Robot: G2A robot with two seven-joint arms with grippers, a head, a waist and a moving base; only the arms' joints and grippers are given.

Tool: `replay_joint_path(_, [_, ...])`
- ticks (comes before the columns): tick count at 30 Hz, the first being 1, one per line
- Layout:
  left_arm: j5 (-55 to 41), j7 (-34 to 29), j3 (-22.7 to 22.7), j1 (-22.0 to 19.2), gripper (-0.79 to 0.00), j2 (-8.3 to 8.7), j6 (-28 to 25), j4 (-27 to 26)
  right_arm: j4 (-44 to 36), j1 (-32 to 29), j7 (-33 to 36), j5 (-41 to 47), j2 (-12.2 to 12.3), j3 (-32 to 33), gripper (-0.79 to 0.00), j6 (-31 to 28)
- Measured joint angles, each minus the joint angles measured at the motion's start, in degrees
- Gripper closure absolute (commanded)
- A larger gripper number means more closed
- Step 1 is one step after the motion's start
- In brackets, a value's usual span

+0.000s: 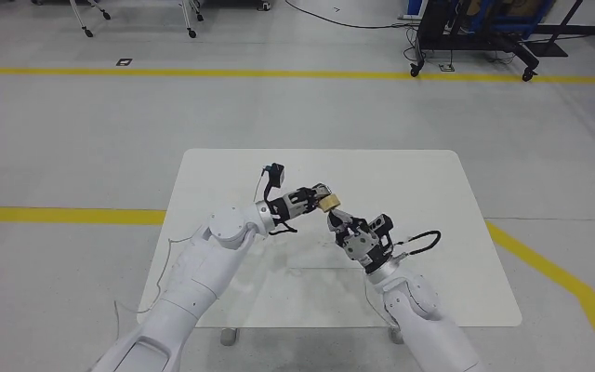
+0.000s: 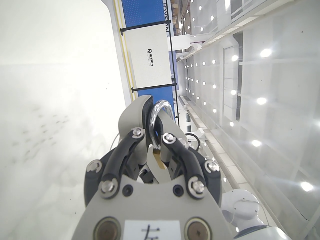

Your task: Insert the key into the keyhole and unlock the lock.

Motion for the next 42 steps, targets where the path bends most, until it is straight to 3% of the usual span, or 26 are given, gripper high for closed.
replay_joint_path(4, [0.24, -0.45, -0.22, 0.25, 0.000, 0.07, -1.48, -0.44, 2.83, 1.03, 6.36, 8.30, -0.04, 0.99, 0.000, 5.28])
replay_joint_path(9, [0.33, -0.62, -0.47, 0.35, 0.000, 0.12, -1.96, -0.51, 4.42, 1.78, 8.17, 8.76, -0.05, 1.63, 0.000, 5.80])
replay_joint_path(10, [0.32, -0.56, -0.55, 0.35, 0.000, 0.12, -1.98, -0.50, 4.34, 1.78, 7.96, 7.66, -0.03, 1.73, -0.188, 5.04])
replay_joint_path(11, [0.32, -0.46, -0.62, 0.36, 0.000, 0.13, -2.00, -0.49, 4.20, 1.74, 7.54, 6.41, 0.01, 1.83, -0.576, 4.24])
replay_joint_path(12, [0.29, -0.35, -0.69, 0.37, 0.000, 0.13, -2.00, -0.46, 4.00, 1.64, 6.73, 4.77, 0.05, 1.97, -0.785, 3.17])
replay_joint_path(18, [0.04, 0.44, -1.08, 0.58, 0.000, 0.13, -2.20, -0.58, 1.32, 0.14, 0.74, -5.07, 0.14, 2.13, -0.785, -3.17])
replay_joint_path(21, [0.64, 0.95, -1.14, 0.66, 0.000, 0.16, -2.32, -0.66, -0.14, -0.99, -3.82, -14.01, 0.43, 3.20, -0.785, -8.10])
replay_joint_path(24, [3.04, 1.78, -0.73, 0.48, 0.000, 0.23, -1.41, -0.63, -2.49, -3.10, -13.26, -29.89, 0.87, 4.91, -0.785, -12.87])
replay_joint_path(29, [9.11, 2.26, 1.55, -0.27, 0.000, 0.14, 2.07, -0.32, -6.42, -6.59, -29.19, -53.11, 1.15, 7.31, -0.785, -13.02])
replay_joint_path(34, [14.72, 0.56, 5.02, -2.22, 0.000, -0.35, 10.33, 2.07, -9.02, -10.03, -36.69, -60.70, 1.28, 10.36, -0.785, -13.29])
replay_joint_path(40, [16.59, -1.83, 8.56, -5.43, 0.000, -1.57, 20.85, 6.77, -9.07, -10.09, -36.77, -60.71, 1.27, 10.41, -0.785, -13.18])
replay_joint_path(41, [16.68, -1.39, 8.81, -5.84, -0.025, -1.76, 21.52, 7.38, -9.06, -10.09, -36.77, -60.71, 1.27, 10.41, -0.785, -13.18])
replay_joint_path(42, [16.65, -0.76, 8.99, -6.18, -0.099, -1.95, 22.04, 7.97, -9.06, -10.09, -36.77, -60.71, 1.27, 10.41, -0.785, -13.18])
